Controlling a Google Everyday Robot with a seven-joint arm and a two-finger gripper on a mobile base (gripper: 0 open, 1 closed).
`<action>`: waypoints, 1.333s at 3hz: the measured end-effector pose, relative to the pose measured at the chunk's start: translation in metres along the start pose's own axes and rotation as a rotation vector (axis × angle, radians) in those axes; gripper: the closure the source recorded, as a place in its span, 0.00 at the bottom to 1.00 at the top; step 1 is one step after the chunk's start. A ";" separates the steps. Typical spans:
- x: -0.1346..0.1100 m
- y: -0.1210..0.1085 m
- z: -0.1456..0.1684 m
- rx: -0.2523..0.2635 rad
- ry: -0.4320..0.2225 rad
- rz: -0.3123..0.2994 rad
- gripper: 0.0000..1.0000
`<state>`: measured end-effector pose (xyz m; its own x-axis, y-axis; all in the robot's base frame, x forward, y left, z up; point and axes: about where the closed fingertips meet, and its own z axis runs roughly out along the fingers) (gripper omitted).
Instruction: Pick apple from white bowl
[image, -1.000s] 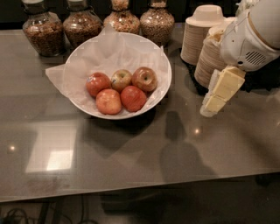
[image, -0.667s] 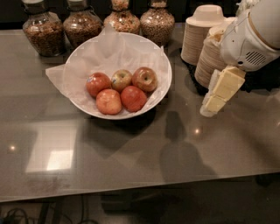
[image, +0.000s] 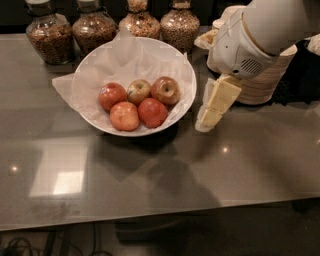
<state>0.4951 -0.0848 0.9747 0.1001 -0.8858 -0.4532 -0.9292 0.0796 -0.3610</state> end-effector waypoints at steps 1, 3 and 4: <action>-0.017 -0.006 0.014 0.001 -0.006 -0.047 0.00; -0.016 -0.008 0.017 0.010 -0.020 -0.042 0.00; -0.019 -0.019 0.026 0.014 -0.046 -0.049 0.00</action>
Offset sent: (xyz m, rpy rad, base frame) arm 0.0073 0.0177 -0.0014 -0.0090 -0.0197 0.0343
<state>0.5207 -0.0579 0.9687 0.1620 -0.8671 -0.4711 -0.9176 0.0433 -0.3952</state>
